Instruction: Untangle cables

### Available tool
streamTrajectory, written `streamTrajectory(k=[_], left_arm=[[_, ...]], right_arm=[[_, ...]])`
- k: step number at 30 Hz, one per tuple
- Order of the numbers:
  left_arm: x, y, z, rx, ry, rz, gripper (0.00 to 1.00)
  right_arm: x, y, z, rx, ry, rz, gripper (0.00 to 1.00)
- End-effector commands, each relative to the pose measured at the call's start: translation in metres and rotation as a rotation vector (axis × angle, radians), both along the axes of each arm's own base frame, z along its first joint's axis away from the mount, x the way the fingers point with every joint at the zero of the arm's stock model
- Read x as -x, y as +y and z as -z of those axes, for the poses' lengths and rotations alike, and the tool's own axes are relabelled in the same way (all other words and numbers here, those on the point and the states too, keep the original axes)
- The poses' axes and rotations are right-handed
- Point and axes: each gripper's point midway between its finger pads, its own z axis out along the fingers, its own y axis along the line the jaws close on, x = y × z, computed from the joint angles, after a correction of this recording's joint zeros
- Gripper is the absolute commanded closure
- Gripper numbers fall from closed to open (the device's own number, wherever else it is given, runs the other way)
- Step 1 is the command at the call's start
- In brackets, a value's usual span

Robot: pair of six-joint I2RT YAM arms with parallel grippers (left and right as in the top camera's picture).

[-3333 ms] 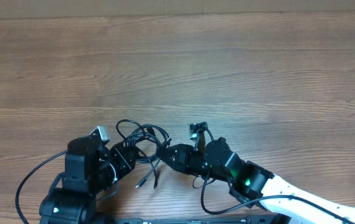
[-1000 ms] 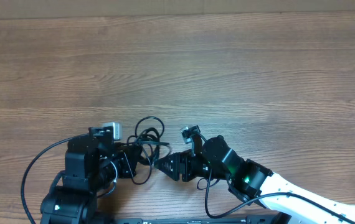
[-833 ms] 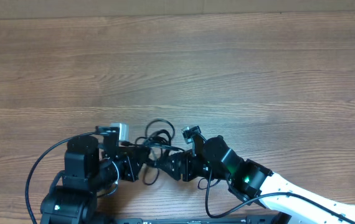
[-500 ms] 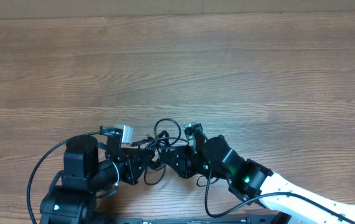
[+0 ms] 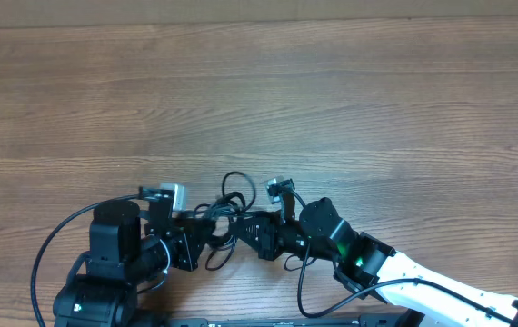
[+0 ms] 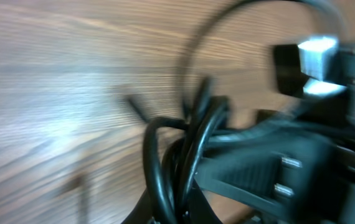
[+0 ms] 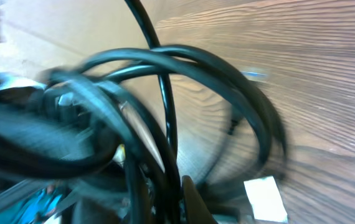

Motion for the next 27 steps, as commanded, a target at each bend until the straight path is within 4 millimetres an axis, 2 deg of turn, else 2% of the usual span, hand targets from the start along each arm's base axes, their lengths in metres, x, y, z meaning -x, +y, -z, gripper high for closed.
streamTrajectory(k=[1,5,8,9,11,13,14,16,17,20,22,23,24,27], left_arm=[[-0.003,0.03,0.029,-0.103,0.13,-0.207,0.96],[-0.007,0.035,0.036,-0.084,0.198,-0.298,0.92],[-0.013,0.037,0.041,-0.058,0.256,-0.374,0.76],[-0.016,0.039,0.042,-0.064,0.257,-0.388,0.78],[-0.028,0.045,0.043,-0.088,0.229,-0.421,0.96],[-0.039,0.045,0.039,-0.082,0.194,-0.429,0.96],[-0.051,0.042,0.031,-0.06,0.144,-0.428,0.96],[-0.061,0.04,0.022,-0.037,0.091,-0.426,0.96],[-0.069,0.038,0.013,-0.017,0.049,-0.423,0.96],[-0.072,0.032,0.006,0.015,0.024,-0.399,0.96],[-0.071,0.029,0.005,0.029,0.028,-0.382,0.96],[-0.069,0.025,0.005,0.039,0.035,-0.361,0.96],[-0.067,0.023,0.005,0.045,0.043,-0.351,0.96],[-0.064,0.023,0.009,0.042,0.066,-0.347,0.96]], right_arm=[[0.023,0.015,-0.058,-0.169,-0.143,-0.183,0.96],[0.037,0.017,-0.071,-0.217,-0.224,-0.277,0.96],[0.04,0.017,-0.07,-0.214,-0.224,-0.299,0.96],[0.041,0.017,-0.069,-0.212,-0.22,-0.304,0.96],[0.044,0.016,-0.061,-0.186,-0.188,-0.315,0.96],[0.046,0.014,-0.049,-0.146,-0.145,-0.318,0.96],[0.048,0.012,-0.035,-0.097,-0.105,-0.321,0.96],[0.05,0.008,-0.019,-0.04,-0.063,-0.323,0.96],[0.047,0.002,0.0,0.034,-0.009,-0.285,0.96],[0.033,-0.013,0.033,0.18,0.063,-0.153,0.96],[0.018,-0.034,0.061,0.31,0.141,0.007,0.96],[0.007,-0.058,0.085,0.416,0.235,0.181,0.96],[0.003,-0.072,0.095,0.466,0.28,0.268,0.96],[0.0,-0.094,0.109,0.536,0.346,0.399,0.96]])
